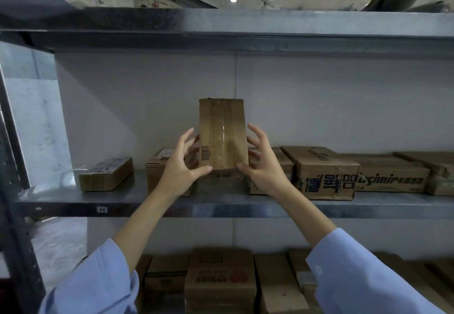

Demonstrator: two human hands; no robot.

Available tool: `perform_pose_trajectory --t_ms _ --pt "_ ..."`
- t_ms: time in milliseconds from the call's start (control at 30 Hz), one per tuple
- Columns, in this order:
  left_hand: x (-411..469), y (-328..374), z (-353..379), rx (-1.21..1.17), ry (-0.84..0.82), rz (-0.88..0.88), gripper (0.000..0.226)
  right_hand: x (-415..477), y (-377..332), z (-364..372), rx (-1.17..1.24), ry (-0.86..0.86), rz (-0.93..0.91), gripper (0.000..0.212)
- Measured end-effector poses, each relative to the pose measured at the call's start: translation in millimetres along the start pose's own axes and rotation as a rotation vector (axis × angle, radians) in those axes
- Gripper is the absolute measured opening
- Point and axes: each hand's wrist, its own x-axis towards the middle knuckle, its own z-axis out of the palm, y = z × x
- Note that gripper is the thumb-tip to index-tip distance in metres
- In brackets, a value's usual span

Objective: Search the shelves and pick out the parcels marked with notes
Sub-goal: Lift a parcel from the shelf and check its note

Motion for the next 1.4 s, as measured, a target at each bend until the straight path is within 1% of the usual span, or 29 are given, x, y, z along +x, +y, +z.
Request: perform_pose_trajectory --t_ms 100,233,400,633,733,833,900,967,1067,1167,1233,1333,1400 --pt "-1 2 1 -0.030 0.003 0.002 0.096 2 4 0 -0.018 0.011 -0.008 0.093" --pt "-1 4 4 -0.047 -0.001 0.007 0.093 7 5 0 -0.040 0.023 0.036 0.098" --pt "4 -2 4 -0.064 0.001 0.019 0.089 9 5 -2 -0.070 0.026 0.045 0.092" --pt "6 -4 4 -0.101 0.018 0.069 0.074 10 5 -7 -0.055 0.036 0.000 0.073" --pt "6 -4 3 -0.067 0.022 0.081 0.072 10 4 -10 -0.036 0.025 -0.001 0.072" --pt "6 -5 3 -0.109 0.005 0.072 0.069 11 5 -13 -0.014 0.011 0.008 0.072" --pt "6 -5 2 -0.114 0.002 0.064 0.070 11 5 -13 0.011 0.009 0.014 0.075" --pt "5 -3 3 -0.106 -0.011 0.074 0.075 11 4 -12 0.026 0.009 0.016 0.083" --pt "4 -1 4 -0.118 -0.036 0.085 0.090 9 2 -11 -0.015 0.005 0.007 0.097" --pt "4 -1 6 -0.083 -0.046 0.111 0.093 7 2 -10 -0.083 -0.014 -0.022 0.104" --pt "4 -3 6 -0.049 -0.041 0.123 0.088 7 3 -8 -0.088 -0.037 -0.018 0.106" --pt "3 -5 5 -0.094 -0.049 0.089 0.087 6 2 -8 -0.025 -0.056 0.015 0.105" --pt "4 -9 4 -0.125 -0.045 0.070 0.085 5 1 -9 0.014 -0.060 0.039 0.096"
